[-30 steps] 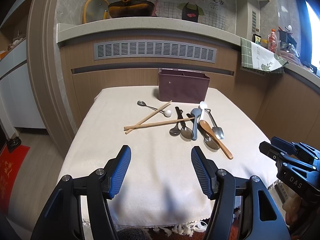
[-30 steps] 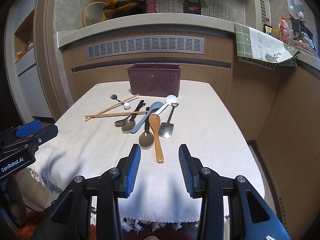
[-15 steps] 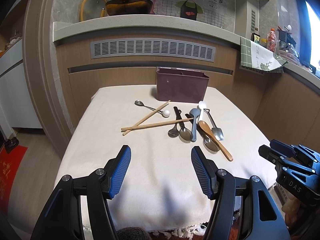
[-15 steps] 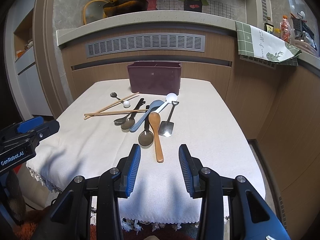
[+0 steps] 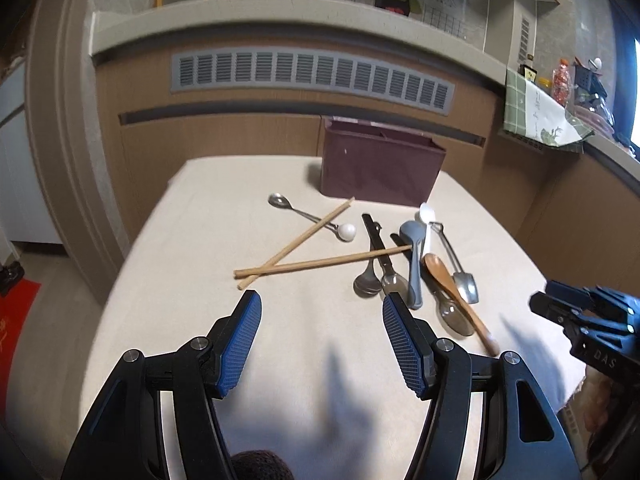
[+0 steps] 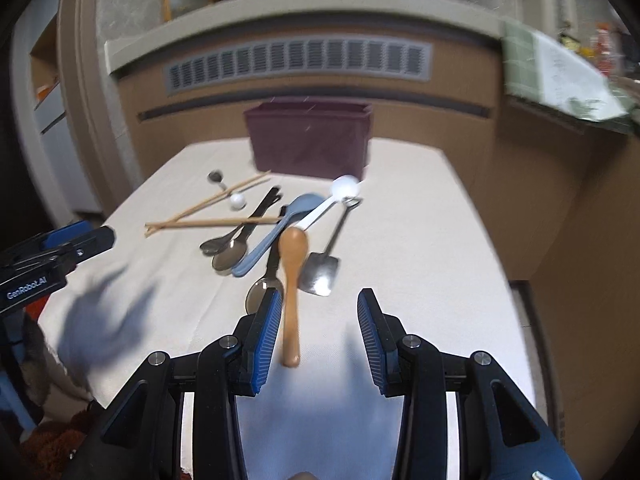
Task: Organize utensils
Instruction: 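Grasp the light-blue plastic spoon with the right tool while the left tool grasps a wooden chopstick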
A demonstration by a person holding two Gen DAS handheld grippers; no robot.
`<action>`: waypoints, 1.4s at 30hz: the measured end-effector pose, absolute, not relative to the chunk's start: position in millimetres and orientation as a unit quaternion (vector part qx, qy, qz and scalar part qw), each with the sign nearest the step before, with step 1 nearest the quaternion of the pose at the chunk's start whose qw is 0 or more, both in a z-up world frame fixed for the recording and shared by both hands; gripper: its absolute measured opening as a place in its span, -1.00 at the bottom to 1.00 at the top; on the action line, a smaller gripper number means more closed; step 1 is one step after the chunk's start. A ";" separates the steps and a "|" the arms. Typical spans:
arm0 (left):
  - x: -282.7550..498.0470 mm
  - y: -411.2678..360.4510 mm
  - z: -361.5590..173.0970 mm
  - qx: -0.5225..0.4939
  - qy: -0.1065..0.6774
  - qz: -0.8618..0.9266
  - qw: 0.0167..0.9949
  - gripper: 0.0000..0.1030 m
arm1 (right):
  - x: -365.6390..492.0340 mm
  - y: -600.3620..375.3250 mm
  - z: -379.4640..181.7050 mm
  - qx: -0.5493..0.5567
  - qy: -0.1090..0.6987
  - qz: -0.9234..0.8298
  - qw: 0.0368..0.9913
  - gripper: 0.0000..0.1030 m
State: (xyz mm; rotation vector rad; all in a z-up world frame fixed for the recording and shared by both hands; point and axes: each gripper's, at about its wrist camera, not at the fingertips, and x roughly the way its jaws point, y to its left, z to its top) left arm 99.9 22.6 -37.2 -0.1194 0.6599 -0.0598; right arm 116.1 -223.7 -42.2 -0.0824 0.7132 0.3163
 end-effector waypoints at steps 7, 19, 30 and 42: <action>142.8 30.1 -52.0 -0.050 0.344 -0.039 0.937 0.24 | 183.4 -213.5 -50.4 -0.037 0.393 0.141 0.908 -0.28; 186.7 74.6 -52.3 -0.066 0.339 -0.058 0.937 0.24 | 266.8 -104.3 -64.0 -0.110 0.425 0.252 0.863 -0.42; 196.6 93.3 -76.3 -0.104 0.373 -0.071 0.919 0.24 | 289.0 -85.2 -77.3 -0.107 0.452 0.282 0.839 -0.51; 239.0 28.3 -89.6 -0.047 0.431 -0.172 0.885 0.24 | 251.6 -190.8 -58.0 -0.069 0.439 0.192 0.875 -0.51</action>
